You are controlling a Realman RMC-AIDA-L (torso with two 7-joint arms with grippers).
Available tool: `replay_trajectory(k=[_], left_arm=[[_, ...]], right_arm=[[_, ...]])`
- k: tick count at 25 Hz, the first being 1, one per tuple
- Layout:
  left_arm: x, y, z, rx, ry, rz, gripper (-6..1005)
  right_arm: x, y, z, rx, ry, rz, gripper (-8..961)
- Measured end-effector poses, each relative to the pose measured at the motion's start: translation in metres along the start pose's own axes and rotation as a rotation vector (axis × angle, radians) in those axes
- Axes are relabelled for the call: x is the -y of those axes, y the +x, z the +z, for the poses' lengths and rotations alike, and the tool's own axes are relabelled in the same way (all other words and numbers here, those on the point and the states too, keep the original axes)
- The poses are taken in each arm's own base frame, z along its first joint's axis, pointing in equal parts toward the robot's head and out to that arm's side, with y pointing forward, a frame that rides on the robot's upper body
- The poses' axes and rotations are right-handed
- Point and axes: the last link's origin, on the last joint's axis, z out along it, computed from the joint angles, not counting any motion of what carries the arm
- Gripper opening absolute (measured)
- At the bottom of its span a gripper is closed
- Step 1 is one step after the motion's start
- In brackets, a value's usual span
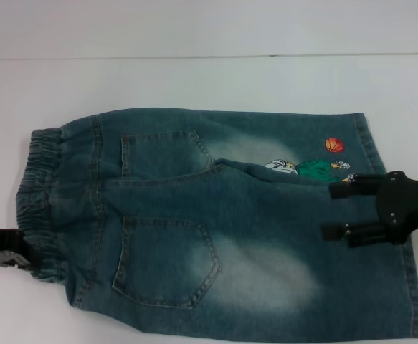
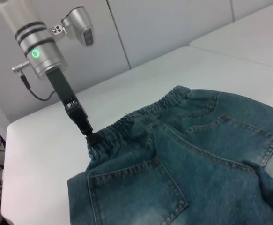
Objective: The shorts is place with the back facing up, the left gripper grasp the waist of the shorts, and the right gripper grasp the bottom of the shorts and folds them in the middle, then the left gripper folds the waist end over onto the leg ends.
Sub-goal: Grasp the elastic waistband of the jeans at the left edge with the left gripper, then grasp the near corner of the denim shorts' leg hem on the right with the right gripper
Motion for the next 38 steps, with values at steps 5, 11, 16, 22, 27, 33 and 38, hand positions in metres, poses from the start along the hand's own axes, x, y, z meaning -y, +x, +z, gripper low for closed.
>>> replay_trajectory(k=[5,11,16,22,27,33,38], left_arm=[[-0.001,0.003,-0.003,-0.014,0.002,0.005,50],[-0.006,0.011,-0.009,-0.036,-0.004,0.027,50],[-0.010,0.016,-0.010,-0.042,-0.002,0.037,50],[-0.019,0.025,-0.014,-0.044,-0.008,0.061,51],[-0.026,0.032,-0.015,-0.045,-0.012,0.075,51],[-0.030,0.037,-0.015,-0.049,-0.012,0.074,50],[-0.031,0.038,-0.015,-0.051,-0.012,0.075,49]], right_arm=[[0.000,-0.017,-0.016,-0.016,-0.046,0.111,925],[-0.002,-0.032,-0.044,-0.140,-0.123,0.156,925],[0.003,-0.025,-0.057,-0.305,-0.106,0.173,924],[0.004,-0.009,-0.054,-0.552,-0.102,0.204,924],[0.004,0.000,-0.054,-0.686,-0.098,0.218,923],[0.003,0.008,-0.054,-0.785,-0.110,0.234,923],[0.001,0.011,-0.045,-0.823,-0.141,0.233,922]])
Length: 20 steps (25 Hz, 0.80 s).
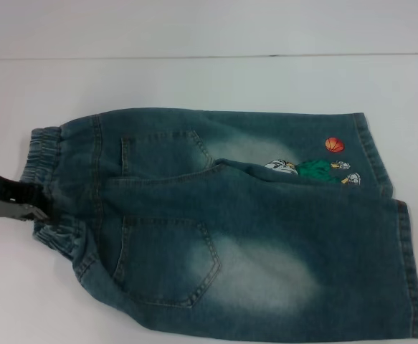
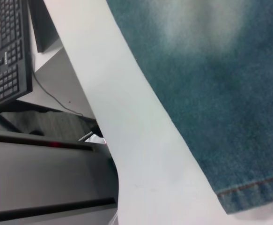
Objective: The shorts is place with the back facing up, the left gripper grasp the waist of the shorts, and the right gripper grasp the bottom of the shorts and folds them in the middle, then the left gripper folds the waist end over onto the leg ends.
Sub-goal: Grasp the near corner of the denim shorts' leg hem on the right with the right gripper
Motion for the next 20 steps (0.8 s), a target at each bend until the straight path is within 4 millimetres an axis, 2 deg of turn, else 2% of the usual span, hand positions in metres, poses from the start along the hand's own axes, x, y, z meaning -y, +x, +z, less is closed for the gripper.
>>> replay_trajectory(k=[9,20], left_arm=[[-0.001,0.002,-0.002,-0.002,0.001,0.005,56],[-0.001,0.003,-0.003,-0.005,0.001,0.006,64]], right_arm=[[0.000,-0.014,0.013,-0.073,0.011,-0.033,921],[0.001,-0.021,0.018,-0.080,0.026,-0.047,920]])
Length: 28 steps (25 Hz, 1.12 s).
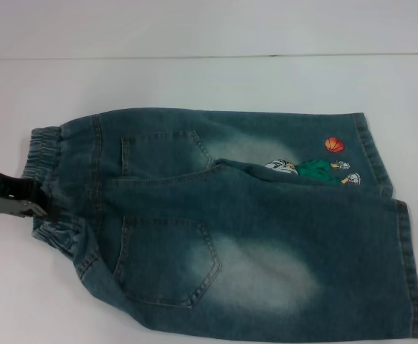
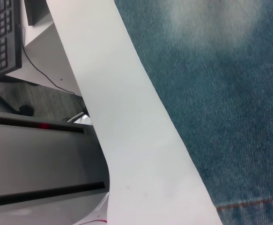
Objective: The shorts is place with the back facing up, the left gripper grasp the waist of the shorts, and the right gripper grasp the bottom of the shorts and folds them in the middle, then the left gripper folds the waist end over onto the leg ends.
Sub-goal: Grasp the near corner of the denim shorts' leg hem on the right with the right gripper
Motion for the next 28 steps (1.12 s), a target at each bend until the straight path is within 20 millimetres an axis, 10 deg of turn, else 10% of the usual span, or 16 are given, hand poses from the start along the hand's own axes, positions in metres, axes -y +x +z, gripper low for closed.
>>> replay_trajectory(k=[28], left_arm=[[-0.004,0.009,-0.004,-0.026,-0.010,0.024,84]], right_arm=[[-0.002,-0.021,0.010,0.069,0.001,-0.068,900]])
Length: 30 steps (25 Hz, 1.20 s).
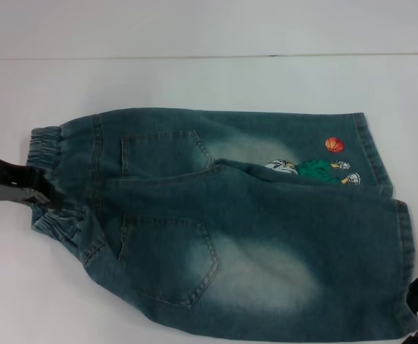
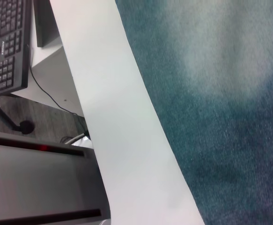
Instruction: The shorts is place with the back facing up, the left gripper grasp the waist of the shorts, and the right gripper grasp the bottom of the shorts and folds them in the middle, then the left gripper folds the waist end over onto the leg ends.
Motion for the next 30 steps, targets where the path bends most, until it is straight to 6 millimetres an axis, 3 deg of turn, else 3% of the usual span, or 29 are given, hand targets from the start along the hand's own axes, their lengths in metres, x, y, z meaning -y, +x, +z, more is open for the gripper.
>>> replay_trajectory(k=[5,21,30], left_arm=[[-0.001,0.001,0.000,-0.007,-0.008,0.003,87],[-0.002,0.001,0.001,-0.009,-0.021,0.000,99],[-0.002,0.001,0.001,-0.005,-0.024,0.000,105]], right_arm=[[0.001,0.000,0.002,0.000,0.002,-0.002,828],[0.005,-0.001,0.005,-0.014,0.001,-0.004,124],[0.007,0.007,-0.003,0.045,0.005,0.019,37]])
